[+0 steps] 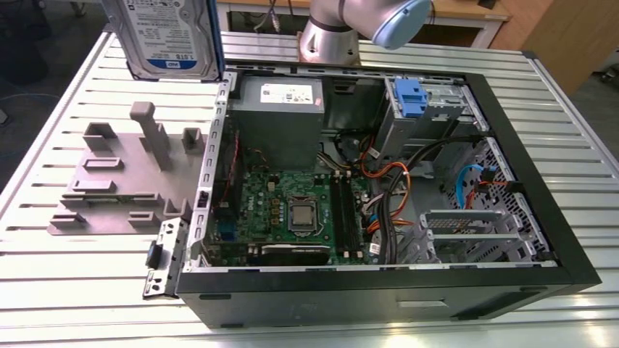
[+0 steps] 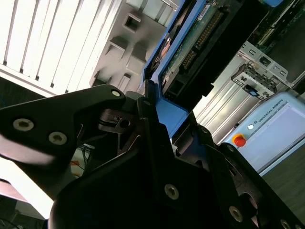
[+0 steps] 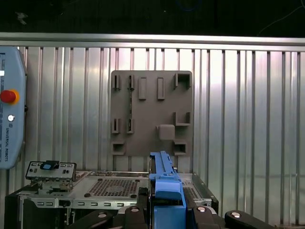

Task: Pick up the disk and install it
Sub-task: 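Pick up the disk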

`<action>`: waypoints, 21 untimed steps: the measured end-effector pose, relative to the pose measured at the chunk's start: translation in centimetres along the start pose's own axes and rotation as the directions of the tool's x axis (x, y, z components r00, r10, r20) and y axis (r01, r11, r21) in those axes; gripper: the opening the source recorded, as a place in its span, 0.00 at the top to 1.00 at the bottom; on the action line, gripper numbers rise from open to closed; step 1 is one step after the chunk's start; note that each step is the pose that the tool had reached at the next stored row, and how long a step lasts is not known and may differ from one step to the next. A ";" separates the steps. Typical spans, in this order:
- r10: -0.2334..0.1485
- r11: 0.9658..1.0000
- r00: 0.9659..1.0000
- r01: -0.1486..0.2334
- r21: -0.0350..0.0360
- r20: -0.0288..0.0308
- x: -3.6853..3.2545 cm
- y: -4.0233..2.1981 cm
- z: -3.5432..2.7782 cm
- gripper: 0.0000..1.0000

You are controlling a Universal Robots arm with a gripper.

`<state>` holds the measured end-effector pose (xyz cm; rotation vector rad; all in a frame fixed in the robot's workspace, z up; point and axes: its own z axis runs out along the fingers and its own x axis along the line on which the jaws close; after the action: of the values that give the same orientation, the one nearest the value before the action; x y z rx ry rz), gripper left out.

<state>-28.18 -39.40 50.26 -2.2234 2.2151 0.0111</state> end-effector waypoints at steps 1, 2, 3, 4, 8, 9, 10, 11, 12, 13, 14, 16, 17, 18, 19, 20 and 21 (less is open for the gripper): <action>0.000 1.000 1.000 0.000 0.000 0.000 0.01 -0.10 0.00 0.64; 0.000 1.000 1.000 0.000 0.000 0.000 0.01 -0.18 0.00 0.64; 0.000 1.000 1.000 0.000 0.000 0.000 0.01 -0.26 0.00 0.64; 0.000 1.000 1.000 0.000 0.000 0.000 0.02 -0.35 0.00 0.64; 0.001 1.000 1.000 -0.001 0.000 0.000 0.06 -0.68 0.00 0.64; 0.001 1.000 1.000 -0.001 0.000 0.000 0.10 -0.75 0.00 0.64; 0.002 1.000 1.000 -0.002 0.000 0.000 0.15 -0.83 0.00 0.64; 0.002 1.000 1.000 -0.002 0.000 0.000 0.20 -0.90 0.00 0.64; 0.003 1.000 1.000 -0.003 0.000 0.000 0.26 -0.97 -0.01 0.64; 0.003 1.000 1.000 -0.003 0.000 0.000 0.34 -1.04 -0.01 0.64; 0.004 1.000 1.000 -0.004 0.000 0.000 0.42 -1.10 -0.01 0.64; 0.005 1.000 1.000 -0.005 0.000 0.000 0.62 -1.22 -0.01 0.64; 0.005 1.000 1.000 -0.005 0.000 0.000 0.72 -1.27 -0.01 0.64; 0.006 1.000 1.000 -0.006 0.000 0.000 0.83 -1.31 -0.01 0.64; 0.007 1.000 1.000 -0.007 0.000 -0.001 0.93 -1.36 -0.01 0.64; 0.007 1.000 1.000 -0.007 0.000 -0.001 1.03 -1.41 -0.01 0.64; 0.008 1.000 1.000 -0.008 0.000 -0.001 1.13 -1.46 -0.01 0.64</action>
<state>-26.71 -40.53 50.27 -2.2146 2.2246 0.0103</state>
